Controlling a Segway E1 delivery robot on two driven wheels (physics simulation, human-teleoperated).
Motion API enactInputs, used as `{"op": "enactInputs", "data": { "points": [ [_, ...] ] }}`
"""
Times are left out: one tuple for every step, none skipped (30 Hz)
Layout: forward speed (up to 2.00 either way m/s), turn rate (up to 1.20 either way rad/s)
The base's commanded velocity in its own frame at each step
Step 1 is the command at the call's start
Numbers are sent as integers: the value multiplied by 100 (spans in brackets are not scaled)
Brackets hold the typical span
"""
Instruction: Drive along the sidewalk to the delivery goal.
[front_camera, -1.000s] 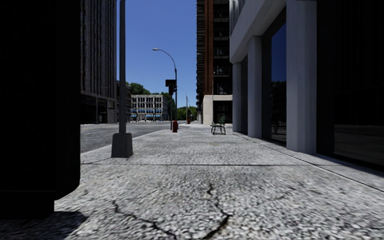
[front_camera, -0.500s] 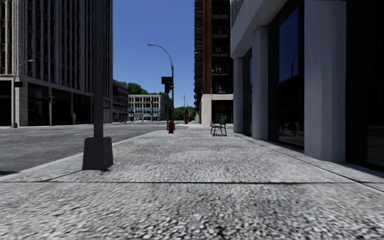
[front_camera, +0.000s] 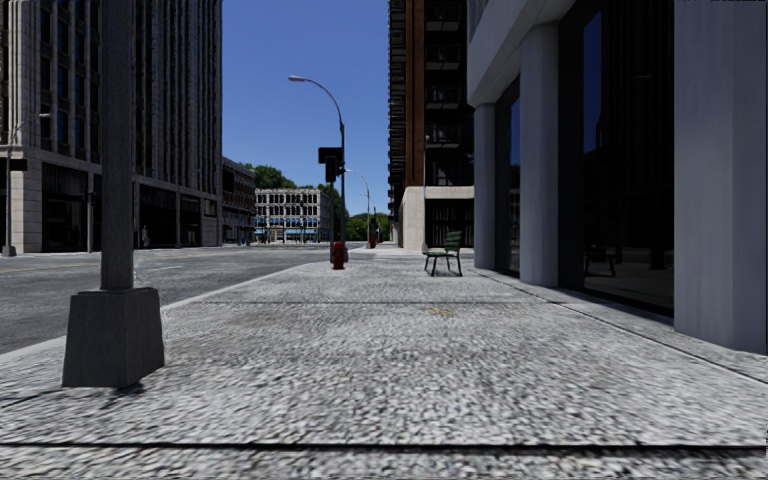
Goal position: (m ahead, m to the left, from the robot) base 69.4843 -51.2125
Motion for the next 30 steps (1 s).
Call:
{"op": "enactInputs", "data": {
  "points": [
    [192, 0],
    [192, 0],
    [192, 0],
    [192, 0],
    [192, 0],
    [192, 0],
    [192, 0],
    [192, 0],
    [192, 0],
    [192, 0],
    [192, 0],
    [192, 0],
    [192, 0],
    [192, 0],
    [192, 0],
    [192, 0],
    [192, 0],
    [192, 0],
    [192, 0],
    [192, 0],
    [192, 0],
    [192, 0],
    [192, 0],
    [192, 0],
    [192, 0],
    [192, 0],
    [192, 0],
    [192, 0],
    [192, 0],
    [192, 0]
  ]
}}
